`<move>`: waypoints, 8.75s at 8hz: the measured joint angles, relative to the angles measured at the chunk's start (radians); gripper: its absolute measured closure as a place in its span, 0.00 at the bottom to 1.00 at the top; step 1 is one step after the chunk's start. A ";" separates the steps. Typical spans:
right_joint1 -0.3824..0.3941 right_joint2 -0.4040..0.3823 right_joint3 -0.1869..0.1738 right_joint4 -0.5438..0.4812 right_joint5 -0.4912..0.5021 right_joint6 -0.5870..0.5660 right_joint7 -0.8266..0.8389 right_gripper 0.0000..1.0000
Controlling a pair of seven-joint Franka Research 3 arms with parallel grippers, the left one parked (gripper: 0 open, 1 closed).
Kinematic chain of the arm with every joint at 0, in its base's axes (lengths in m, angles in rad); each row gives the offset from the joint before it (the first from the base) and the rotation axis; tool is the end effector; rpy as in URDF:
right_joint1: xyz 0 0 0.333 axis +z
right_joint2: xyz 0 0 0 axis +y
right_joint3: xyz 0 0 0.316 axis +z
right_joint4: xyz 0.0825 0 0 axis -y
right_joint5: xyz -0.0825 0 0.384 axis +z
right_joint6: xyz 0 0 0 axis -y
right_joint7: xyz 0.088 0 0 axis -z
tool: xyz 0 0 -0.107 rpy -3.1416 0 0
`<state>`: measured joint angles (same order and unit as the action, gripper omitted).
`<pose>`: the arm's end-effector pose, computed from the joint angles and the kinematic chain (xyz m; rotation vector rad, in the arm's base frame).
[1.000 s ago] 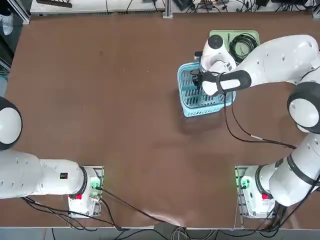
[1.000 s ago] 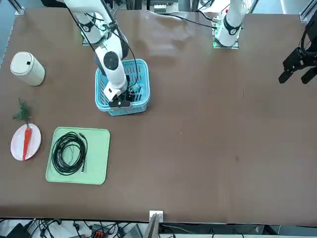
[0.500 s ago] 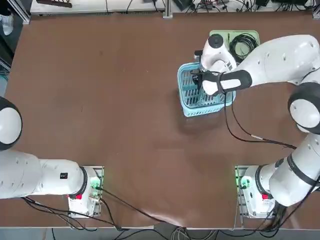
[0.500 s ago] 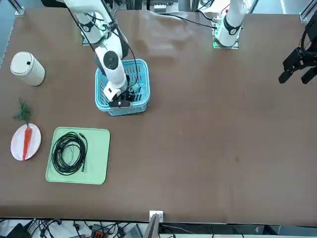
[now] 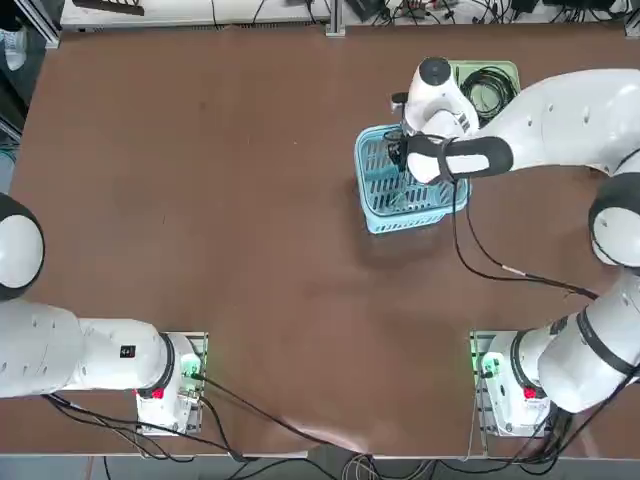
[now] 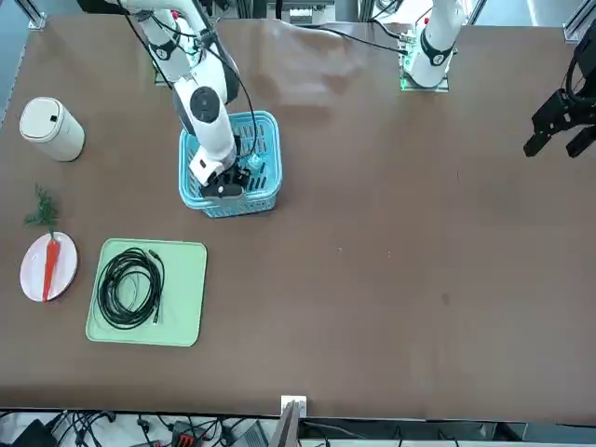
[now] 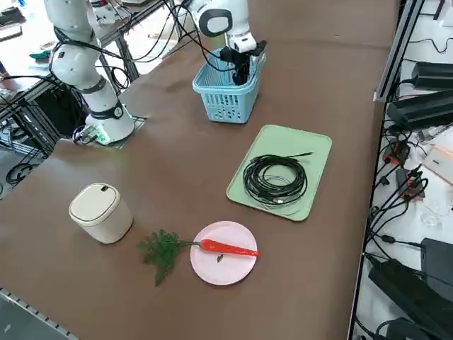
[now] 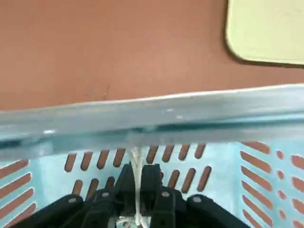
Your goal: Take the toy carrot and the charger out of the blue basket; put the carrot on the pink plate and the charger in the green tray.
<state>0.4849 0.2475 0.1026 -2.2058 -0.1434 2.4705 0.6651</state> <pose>0.4618 0.3077 0.2702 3.0989 0.0473 0.0839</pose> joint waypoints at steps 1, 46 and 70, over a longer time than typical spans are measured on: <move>0.000 -0.019 0.000 0.000 0.000 -0.029 0.000 0.97; -0.373 0.377 -0.008 0.803 0.085 -0.356 -0.522 0.95; -0.460 -0.126 -0.018 0.784 0.097 -0.902 -0.574 0.00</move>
<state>0.0244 0.1211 0.0845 -1.4216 -0.0467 1.5688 0.0911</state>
